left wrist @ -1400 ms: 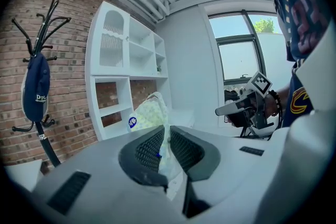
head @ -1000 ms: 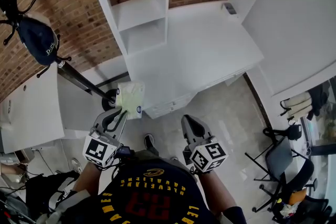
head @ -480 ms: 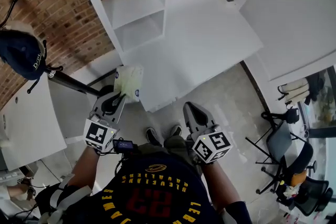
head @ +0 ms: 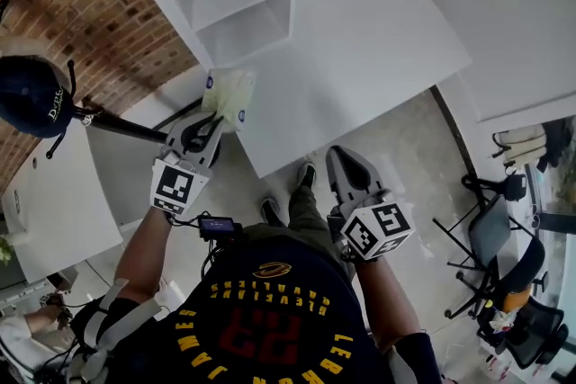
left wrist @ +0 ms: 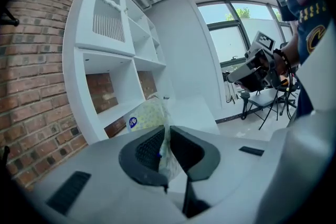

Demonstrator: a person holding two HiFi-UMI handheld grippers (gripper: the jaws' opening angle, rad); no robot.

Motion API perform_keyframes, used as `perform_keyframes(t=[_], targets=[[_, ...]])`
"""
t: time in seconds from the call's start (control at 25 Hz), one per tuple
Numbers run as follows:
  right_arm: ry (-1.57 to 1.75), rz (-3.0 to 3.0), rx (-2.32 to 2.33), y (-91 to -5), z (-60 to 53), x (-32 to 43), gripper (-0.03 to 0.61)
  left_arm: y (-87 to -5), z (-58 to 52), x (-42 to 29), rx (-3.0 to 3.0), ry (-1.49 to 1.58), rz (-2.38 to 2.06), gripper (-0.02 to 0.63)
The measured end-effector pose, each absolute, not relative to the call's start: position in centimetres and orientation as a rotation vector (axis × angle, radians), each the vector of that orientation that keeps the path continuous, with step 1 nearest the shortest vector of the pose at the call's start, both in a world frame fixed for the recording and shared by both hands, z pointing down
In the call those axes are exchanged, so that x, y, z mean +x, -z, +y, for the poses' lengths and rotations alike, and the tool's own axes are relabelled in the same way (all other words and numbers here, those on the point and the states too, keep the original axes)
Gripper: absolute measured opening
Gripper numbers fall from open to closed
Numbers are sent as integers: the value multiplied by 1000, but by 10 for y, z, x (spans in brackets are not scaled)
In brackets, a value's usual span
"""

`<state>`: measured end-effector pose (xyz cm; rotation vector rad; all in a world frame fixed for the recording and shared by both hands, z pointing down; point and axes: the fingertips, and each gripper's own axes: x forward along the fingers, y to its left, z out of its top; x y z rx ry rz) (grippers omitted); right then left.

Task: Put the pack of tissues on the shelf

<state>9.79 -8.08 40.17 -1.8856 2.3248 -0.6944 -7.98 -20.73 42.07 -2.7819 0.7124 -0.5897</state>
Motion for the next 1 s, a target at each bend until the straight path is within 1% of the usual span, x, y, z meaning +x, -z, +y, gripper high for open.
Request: perform_keyframes(t=[0.32,1.0], targets=[[754,2319,-1858,-413,-113,125,9,-445,-255,-48,-2728,692,679,35],[887,2261,-1872,-452,-173,184,9,-528,-389,12,-2647,945,721,32]])
